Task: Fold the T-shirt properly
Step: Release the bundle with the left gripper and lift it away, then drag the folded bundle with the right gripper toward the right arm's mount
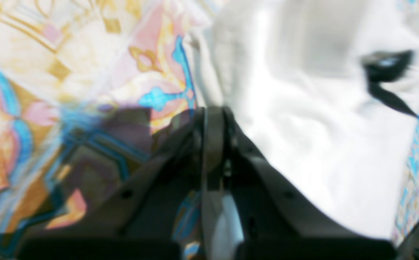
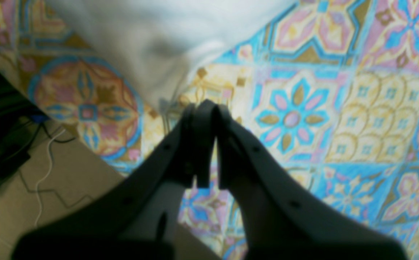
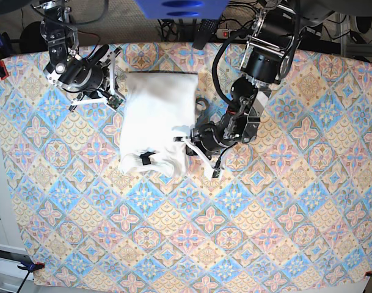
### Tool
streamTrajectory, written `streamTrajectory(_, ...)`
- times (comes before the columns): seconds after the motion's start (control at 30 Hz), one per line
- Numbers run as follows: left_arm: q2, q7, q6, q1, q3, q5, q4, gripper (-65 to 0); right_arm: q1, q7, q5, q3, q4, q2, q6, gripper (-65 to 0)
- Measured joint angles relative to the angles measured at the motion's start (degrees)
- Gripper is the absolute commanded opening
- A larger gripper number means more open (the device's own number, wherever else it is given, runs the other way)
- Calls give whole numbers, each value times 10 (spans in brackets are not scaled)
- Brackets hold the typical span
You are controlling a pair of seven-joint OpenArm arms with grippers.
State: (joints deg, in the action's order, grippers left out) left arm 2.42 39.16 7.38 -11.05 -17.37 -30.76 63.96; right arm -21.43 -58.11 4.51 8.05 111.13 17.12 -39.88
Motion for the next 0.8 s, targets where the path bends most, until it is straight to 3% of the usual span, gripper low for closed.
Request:
streamTrajectory(0.13, 53, 8, 1, 61, 33, -3, 82, -636, 38, 4, 4, 59, 6, -24, 0, -631)
streamTrajectory(0.27, 87, 35, -3, 137, 134, 3, 144, -637, 70, -1, 2, 113, 6, -46, 0, -631)
streamTrajectory(0.5, 87, 66, 1, 219, 258, 0, 234, -638, 127, 6, 4, 173, -20, -124, -2, -630)
streamTrajectory(0.8, 81, 84, 2, 282, 299, -2, 348, -638, 218, 8, 0, 180, -189, -196, 0, -631)
